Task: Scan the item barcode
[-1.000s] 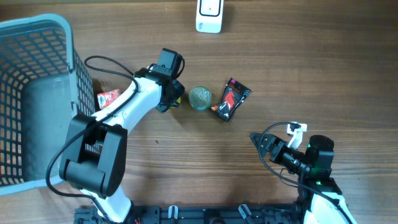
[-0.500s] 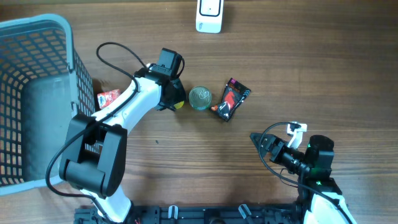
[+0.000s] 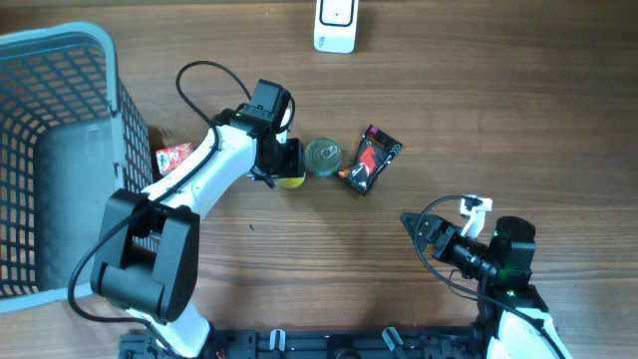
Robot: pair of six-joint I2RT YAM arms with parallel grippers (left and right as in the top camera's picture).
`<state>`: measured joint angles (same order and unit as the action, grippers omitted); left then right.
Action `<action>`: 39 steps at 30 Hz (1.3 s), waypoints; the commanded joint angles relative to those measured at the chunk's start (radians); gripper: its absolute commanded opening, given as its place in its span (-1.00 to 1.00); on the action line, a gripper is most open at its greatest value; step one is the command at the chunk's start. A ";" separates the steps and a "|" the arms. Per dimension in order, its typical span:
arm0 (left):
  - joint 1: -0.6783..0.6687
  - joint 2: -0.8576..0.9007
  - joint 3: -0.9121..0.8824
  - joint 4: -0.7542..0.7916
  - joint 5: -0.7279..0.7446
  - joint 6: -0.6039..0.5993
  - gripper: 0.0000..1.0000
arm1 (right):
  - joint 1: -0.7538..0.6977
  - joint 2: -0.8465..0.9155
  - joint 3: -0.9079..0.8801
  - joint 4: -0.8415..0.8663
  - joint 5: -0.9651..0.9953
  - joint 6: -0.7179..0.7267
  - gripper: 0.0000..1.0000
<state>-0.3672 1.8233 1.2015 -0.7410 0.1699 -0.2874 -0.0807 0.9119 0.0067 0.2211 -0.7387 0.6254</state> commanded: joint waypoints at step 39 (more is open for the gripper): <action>0.003 -0.329 0.003 0.090 -0.277 -0.264 1.00 | -0.005 0.005 0.000 -0.005 0.008 -0.021 1.00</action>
<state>-0.3672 1.5562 1.2018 -0.6537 -0.0425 -0.3981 -0.0807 0.9119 0.0067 0.2165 -0.7387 0.6254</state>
